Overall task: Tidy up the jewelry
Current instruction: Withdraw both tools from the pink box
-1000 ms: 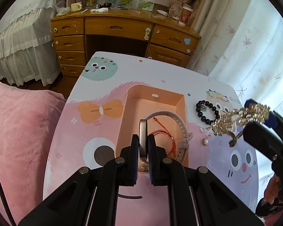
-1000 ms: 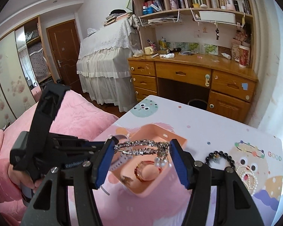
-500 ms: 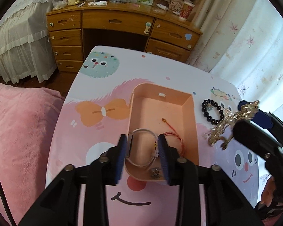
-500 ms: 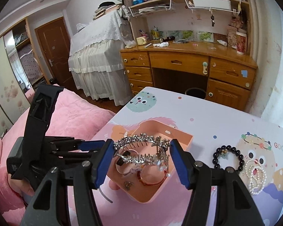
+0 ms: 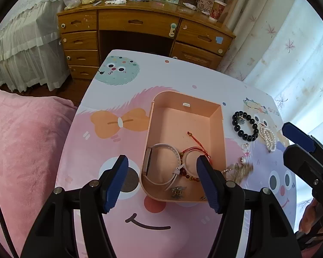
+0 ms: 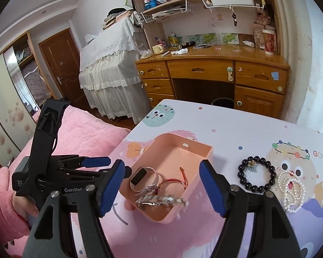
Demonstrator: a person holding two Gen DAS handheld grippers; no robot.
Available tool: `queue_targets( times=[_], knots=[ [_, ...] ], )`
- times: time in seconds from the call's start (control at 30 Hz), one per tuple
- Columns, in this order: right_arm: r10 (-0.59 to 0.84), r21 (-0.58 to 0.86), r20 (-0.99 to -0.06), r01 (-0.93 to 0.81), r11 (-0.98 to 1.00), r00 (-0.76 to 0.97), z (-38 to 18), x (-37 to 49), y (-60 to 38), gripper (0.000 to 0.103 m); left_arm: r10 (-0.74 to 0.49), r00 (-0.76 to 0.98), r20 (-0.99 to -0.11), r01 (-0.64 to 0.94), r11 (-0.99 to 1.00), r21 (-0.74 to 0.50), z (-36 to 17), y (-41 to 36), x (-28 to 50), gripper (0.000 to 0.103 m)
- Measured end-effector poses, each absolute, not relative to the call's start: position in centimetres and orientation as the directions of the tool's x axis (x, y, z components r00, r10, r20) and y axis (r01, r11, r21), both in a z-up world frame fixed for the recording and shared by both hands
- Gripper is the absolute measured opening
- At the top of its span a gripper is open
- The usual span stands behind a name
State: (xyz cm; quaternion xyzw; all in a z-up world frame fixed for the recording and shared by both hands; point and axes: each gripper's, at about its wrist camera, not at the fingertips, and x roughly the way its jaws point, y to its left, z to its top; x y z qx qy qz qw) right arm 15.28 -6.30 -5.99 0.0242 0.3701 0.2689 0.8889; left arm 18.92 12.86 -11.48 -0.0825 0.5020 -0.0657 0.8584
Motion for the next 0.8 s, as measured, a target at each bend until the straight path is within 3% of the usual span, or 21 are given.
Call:
queue_targets(
  times=[0.53,0.8],
  knots=[
    [0.453,0.227,-0.717,-0.436,0.871,0.530,-8.1,14.0,-13.0,0.072,-0.309,0.460,-0.833,0.111,0.950,-0.291,-11.1,6.7,15.4,0.064],
    [0.423,0.225,-0.745,-0.402,0.887,0.516,-9.5,13.7,-17.2,0.072,-0.310,0.330,-0.892,0.143,0.950,-0.278,-15.8,1.5,11.8,0.069]
  ],
)
